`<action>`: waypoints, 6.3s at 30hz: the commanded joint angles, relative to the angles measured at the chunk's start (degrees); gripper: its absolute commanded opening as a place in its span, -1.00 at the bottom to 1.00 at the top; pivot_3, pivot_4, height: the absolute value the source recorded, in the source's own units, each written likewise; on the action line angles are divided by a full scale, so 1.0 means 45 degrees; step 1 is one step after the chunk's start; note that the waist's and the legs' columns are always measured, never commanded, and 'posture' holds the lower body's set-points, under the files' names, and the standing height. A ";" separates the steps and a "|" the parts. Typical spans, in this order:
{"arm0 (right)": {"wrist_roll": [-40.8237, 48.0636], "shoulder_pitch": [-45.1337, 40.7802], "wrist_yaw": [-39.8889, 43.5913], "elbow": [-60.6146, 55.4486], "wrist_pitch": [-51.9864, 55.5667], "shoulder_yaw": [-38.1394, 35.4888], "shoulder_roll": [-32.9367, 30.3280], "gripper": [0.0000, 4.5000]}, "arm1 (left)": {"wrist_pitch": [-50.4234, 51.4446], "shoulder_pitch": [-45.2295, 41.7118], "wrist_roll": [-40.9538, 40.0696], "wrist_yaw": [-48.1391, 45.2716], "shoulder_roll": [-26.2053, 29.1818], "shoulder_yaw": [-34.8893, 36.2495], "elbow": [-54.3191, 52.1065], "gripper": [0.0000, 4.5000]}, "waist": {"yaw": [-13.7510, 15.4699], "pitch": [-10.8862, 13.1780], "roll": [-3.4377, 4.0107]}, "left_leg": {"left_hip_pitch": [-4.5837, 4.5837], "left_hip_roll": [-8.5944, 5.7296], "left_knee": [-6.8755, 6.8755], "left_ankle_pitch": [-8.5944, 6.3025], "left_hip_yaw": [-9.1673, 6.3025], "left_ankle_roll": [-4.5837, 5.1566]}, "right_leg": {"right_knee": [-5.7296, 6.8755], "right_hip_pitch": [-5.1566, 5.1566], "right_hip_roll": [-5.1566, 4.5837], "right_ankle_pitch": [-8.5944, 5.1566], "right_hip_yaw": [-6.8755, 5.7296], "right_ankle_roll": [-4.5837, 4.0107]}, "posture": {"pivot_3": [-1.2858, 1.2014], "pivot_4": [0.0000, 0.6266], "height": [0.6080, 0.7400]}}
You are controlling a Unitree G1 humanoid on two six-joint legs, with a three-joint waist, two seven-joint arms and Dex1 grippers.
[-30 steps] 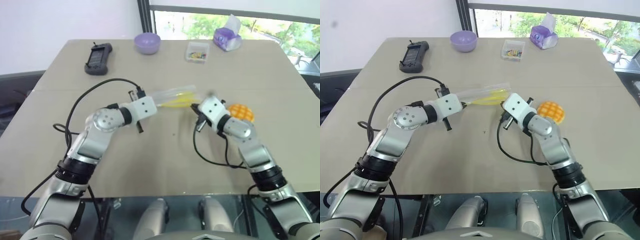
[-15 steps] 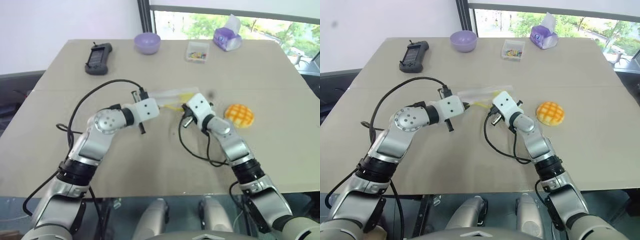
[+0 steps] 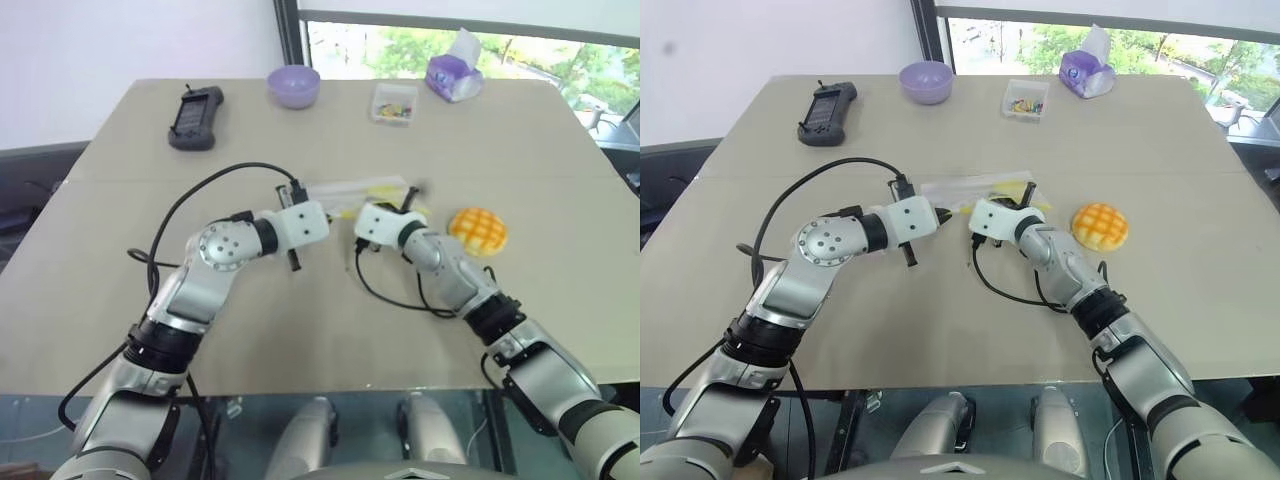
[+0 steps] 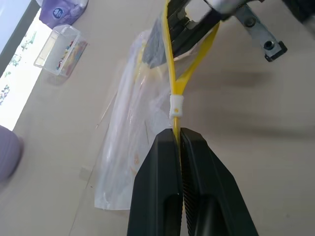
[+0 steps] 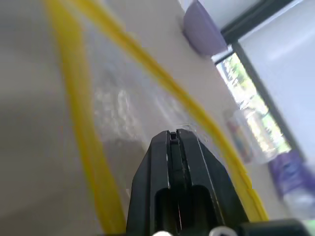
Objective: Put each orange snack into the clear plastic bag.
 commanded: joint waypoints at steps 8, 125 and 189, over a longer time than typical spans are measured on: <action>-0.0852 -0.0458 0.0090 0.0354 -0.0998 0.0066 -0.0205 0.97 | 0.0495 -0.0277 0.0048 0.0222 -0.0046 0.0333 -0.0259 -1.00 | -0.0223 -0.0003 -0.0004 | 0.0002 -0.0001 0.0002 0.0000 -0.0002 0.0000 | 0.0001 0.0005 0.0000 0.0000 0.0003 0.0000 | 0.03 -0.52 1.00; 0.9720 0.1207 0.4250 -0.4245 0.5848 -0.5564 0.1717 -0.42 | -0.4958 -0.0308 -0.1127 -0.0283 -0.0516 0.0265 0.1242 -1.00 | 0.0062 -0.0005 0.0000 | -0.0006 -0.0009 0.0019 -0.0002 -0.0028 0.0007 | 0.0000 0.0021 -0.0019 0.0001 -0.0025 0.0002 | 0.03 -0.52 1.00; 0.5258 0.1736 0.5313 -0.3695 0.1454 -0.3190 -0.1541 0.52 | 0.1333 -0.1430 -0.5599 -0.0260 -0.1428 0.3493 0.2378 -1.00 | -0.0118 -0.0004 0.0001 | -0.0003 -0.0005 0.0022 -0.0001 -0.0017 0.0006 | -0.0001 0.0023 -0.0018 0.0001 -0.0020 0.0002 | 0.03 -0.52 1.00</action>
